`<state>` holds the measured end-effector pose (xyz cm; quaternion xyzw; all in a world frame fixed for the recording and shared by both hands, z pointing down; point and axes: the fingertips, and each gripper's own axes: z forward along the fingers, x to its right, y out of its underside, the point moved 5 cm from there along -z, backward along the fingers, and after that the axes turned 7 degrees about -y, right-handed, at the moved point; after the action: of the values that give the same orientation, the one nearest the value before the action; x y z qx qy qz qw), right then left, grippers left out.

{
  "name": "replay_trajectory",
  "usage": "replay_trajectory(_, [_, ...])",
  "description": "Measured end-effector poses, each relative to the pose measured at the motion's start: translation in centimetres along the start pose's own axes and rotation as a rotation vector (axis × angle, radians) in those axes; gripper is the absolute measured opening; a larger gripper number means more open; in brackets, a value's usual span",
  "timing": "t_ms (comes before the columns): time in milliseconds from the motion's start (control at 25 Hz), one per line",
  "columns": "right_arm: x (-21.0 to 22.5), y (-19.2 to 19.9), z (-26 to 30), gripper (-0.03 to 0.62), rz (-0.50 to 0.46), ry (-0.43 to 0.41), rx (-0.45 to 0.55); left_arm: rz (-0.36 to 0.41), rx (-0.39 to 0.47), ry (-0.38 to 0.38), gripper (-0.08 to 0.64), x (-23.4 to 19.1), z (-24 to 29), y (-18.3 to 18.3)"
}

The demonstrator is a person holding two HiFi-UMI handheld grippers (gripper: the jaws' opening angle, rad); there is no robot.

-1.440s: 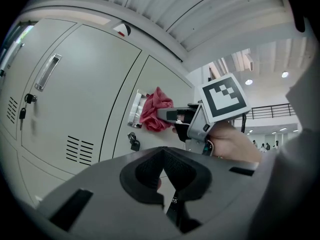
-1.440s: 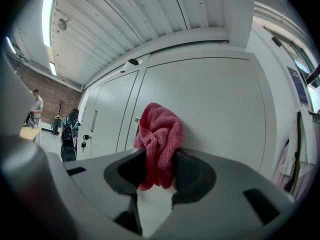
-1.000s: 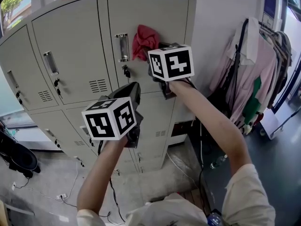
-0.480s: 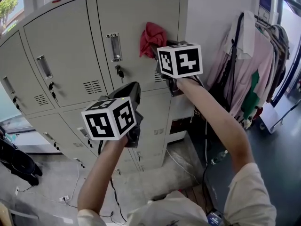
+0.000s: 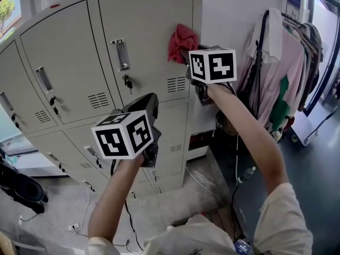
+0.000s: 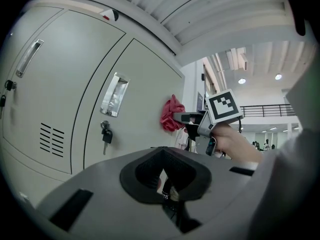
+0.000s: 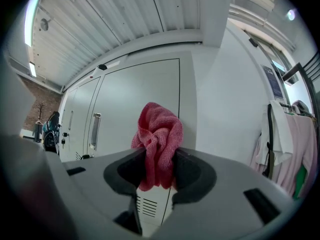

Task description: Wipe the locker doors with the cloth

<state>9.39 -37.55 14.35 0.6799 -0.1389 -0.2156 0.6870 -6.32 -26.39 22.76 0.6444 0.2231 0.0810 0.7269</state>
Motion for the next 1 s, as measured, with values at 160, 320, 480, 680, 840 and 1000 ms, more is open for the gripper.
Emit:
replay_trajectory(160, [1.0, 0.2, -0.3, 0.147, 0.001, 0.014, -0.004, -0.001, -0.007, 0.01, 0.003, 0.5, 0.4, 0.3])
replay_trajectory(320, [1.7, 0.5, -0.6, 0.147, 0.006, 0.028, -0.006, 0.004, -0.014, 0.019, 0.003, 1.1, 0.7, 0.5])
replay_trajectory(480, [2.2, 1.0, -0.9, 0.146, 0.004, 0.045, -0.007, 0.004, -0.015, 0.022, 0.003, 1.2, 0.8, 0.6])
replay_trajectory(680, [2.4, 2.4, -1.0, 0.146, -0.013, 0.062, -0.021, 0.002, -0.022, 0.025, 0.003, 1.4, 0.9, 1.0])
replay_trajectory(840, [2.5, 3.6, -1.0, 0.146, -0.012, 0.067, -0.03, 0.0, -0.025, 0.026, 0.003, 1.6, 1.2, 1.3])
replay_trajectory(1000, [2.2, 4.3, -0.9, 0.146, -0.026, 0.077, -0.03, 0.0, -0.026, 0.027, 0.003, 1.8, 1.2, 1.5])
